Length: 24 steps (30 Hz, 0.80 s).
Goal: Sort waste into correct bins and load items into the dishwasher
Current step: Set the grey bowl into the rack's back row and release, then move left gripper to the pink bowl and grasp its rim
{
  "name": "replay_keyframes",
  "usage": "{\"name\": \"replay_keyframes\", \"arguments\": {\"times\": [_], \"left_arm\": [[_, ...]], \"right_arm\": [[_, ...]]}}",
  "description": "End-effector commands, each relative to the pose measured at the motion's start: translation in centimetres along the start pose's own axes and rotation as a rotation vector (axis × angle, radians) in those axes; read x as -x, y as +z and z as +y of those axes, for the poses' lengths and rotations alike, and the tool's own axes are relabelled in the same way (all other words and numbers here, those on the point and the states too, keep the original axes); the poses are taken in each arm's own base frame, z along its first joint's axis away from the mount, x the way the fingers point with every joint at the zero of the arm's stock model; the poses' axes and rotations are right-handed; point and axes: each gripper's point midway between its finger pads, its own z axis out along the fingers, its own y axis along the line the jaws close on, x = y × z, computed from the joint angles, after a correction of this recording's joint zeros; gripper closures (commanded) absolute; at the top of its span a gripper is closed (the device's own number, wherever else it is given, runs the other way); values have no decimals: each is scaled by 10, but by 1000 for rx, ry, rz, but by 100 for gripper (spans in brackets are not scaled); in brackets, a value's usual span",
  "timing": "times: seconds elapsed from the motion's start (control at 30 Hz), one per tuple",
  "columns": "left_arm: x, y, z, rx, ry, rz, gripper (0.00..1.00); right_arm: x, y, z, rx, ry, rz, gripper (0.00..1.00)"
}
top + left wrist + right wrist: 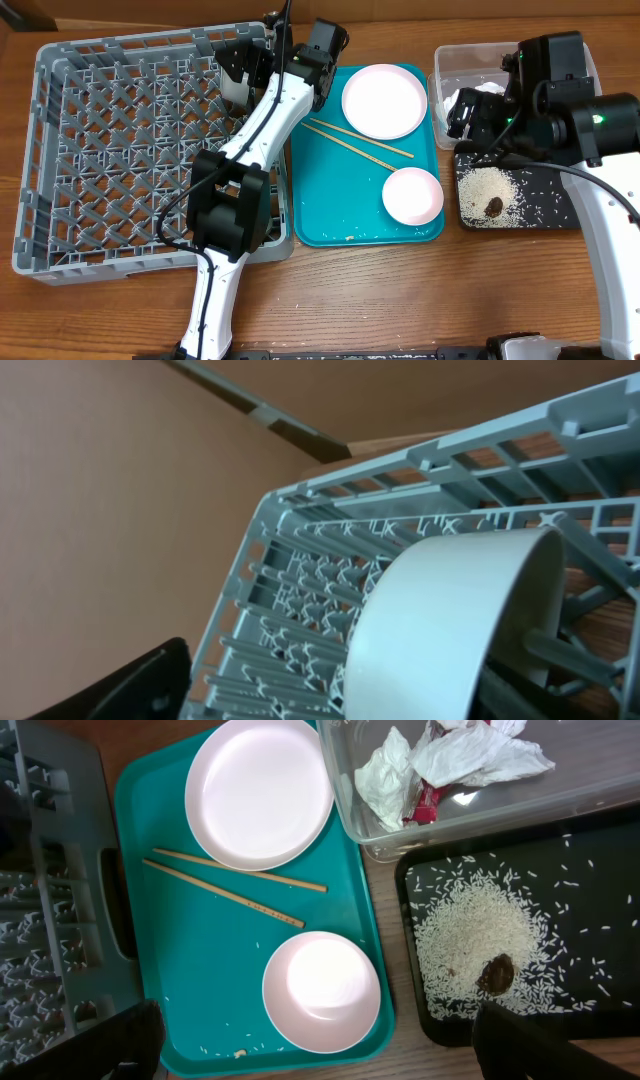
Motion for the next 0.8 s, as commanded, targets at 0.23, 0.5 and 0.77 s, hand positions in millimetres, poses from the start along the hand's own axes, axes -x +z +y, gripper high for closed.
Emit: {"name": "replay_keyframes", "arguments": {"times": [0.23, 0.5, 0.77], "left_arm": [[42, -55, -6, -326, 7, -44, 0], [13, -147, -34, -996, -28, 211, 0], [-64, -235, -60, -1255, 17, 639, 0]], "right_arm": [[6, -7, 1, -1, -8, -31, 0], [6, -7, 1, -1, -8, -31, 0], [6, -7, 1, -1, -8, -31, 0]]}}
